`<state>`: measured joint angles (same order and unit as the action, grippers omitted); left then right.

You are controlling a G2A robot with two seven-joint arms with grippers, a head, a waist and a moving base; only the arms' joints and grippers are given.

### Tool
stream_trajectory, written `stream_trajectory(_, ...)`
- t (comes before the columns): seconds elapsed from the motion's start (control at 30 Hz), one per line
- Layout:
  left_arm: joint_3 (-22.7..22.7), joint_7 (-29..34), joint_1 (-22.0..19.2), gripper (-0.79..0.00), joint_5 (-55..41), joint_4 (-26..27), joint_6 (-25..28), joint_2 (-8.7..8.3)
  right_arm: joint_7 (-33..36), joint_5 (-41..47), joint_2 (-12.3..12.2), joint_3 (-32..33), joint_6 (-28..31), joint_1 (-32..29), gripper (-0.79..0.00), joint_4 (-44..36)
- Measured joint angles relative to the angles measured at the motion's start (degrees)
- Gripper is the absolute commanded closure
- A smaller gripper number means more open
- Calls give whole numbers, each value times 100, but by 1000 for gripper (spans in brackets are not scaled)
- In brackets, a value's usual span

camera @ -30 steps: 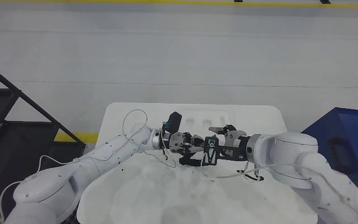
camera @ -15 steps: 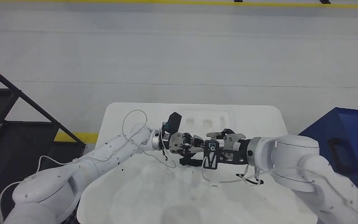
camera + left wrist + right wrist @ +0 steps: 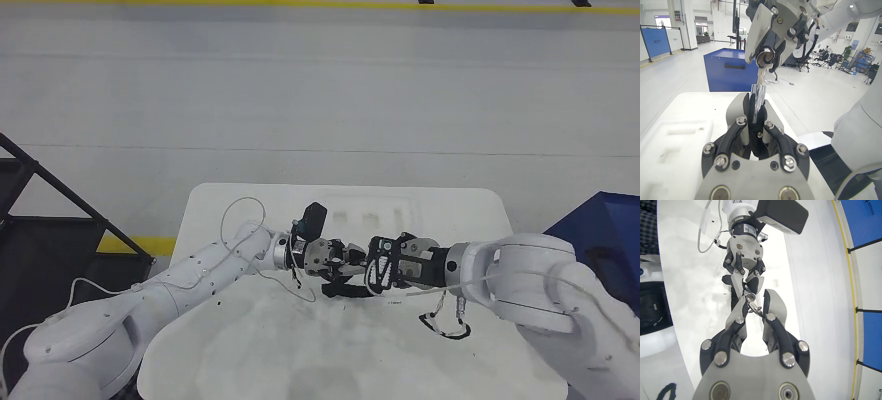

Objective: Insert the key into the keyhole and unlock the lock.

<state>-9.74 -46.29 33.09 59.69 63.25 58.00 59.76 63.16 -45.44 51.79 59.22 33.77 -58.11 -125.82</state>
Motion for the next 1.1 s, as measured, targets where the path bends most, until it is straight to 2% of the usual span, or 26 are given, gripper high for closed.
stream_trajectory(0.57, 0, 0, -53, 0, 137, -18, 0, 50, 362, 1125, 6, 135, -1235, 45, 0, 247)
stream_trajectory(0.6, 0, 0, -58, 0, 151, -24, 0, 50, 366, 1169, 5, 149, -1281, 40, -200, 255)
stream_trajectory(0.63, 0, 0, -62, 0, 168, -29, 0, 50, 365, 1216, 5, 161, -1321, 34, -785, 267)
stream_trajectory(0.9, 0, 1, -109, 0, 462, -230, 0, 6, 288, 1480, -13, 299, -1432, -17, -785, 399)
stream_trajectory(1.1, 0, 32, -112, 0, 1118, -512, 0, -84, 100, 1671, -58, 571, -1442, -224, -785, 529)
